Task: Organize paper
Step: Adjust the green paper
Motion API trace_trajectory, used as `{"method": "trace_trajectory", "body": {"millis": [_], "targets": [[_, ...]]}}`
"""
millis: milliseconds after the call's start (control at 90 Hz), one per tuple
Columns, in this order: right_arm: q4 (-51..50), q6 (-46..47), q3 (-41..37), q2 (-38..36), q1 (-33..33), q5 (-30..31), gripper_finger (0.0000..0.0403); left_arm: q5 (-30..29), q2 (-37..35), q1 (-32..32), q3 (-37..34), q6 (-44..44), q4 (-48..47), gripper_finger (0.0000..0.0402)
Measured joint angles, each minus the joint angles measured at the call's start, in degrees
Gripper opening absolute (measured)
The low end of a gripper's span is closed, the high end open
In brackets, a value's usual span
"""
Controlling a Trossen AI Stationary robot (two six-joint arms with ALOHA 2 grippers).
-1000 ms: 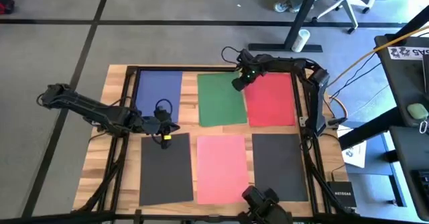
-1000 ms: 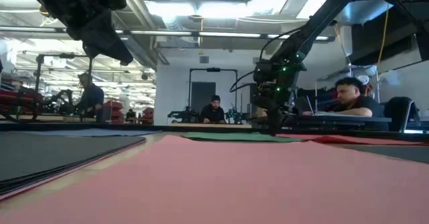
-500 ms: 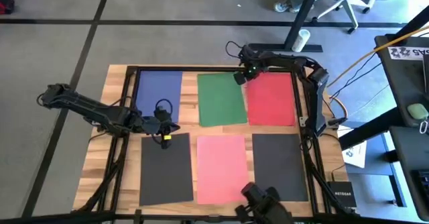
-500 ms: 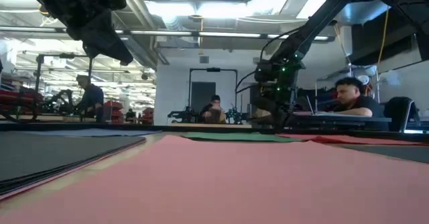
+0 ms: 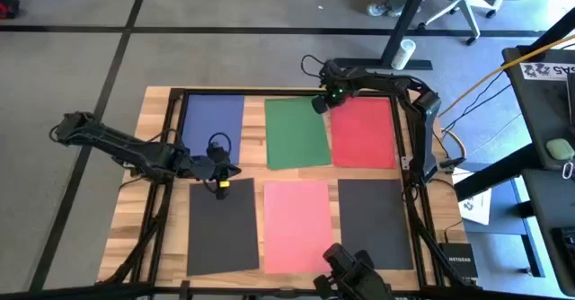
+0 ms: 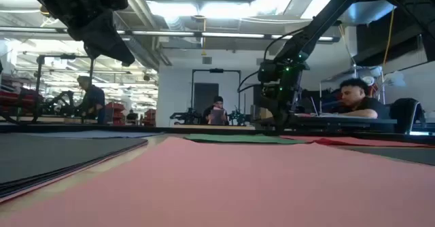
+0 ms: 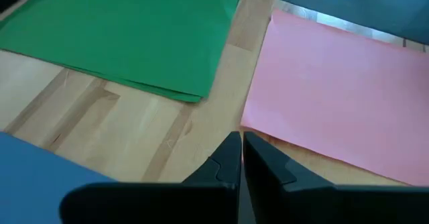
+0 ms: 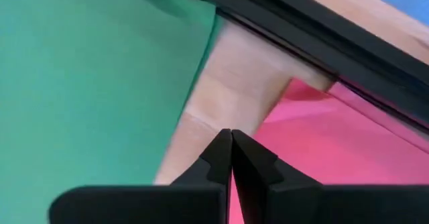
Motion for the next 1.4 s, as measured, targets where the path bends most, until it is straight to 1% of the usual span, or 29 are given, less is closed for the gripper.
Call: {"method": "trace_trajectory", "body": {"millis": [300, 900, 1400], "targets": [[0.01, -0.01, 0.16, 1.26, 0.04, -0.71, 0.0, 0.02, -0.02, 0.0, 0.0, -0.22, -0.05, 0.0001], [-1.51, -0.18, 0.21, 1.28, -0.61, 1.01, 0.0, 0.02, -0.02, 0.0, 0.0, -0.42, -0.12, 0.0001], [-2.66, 1.86, 0.18, 1.3, -1.15, 2.19, 0.0, 0.02, -0.02, -0.02, 0.0, -0.42, -0.12, 0.0001]]}}
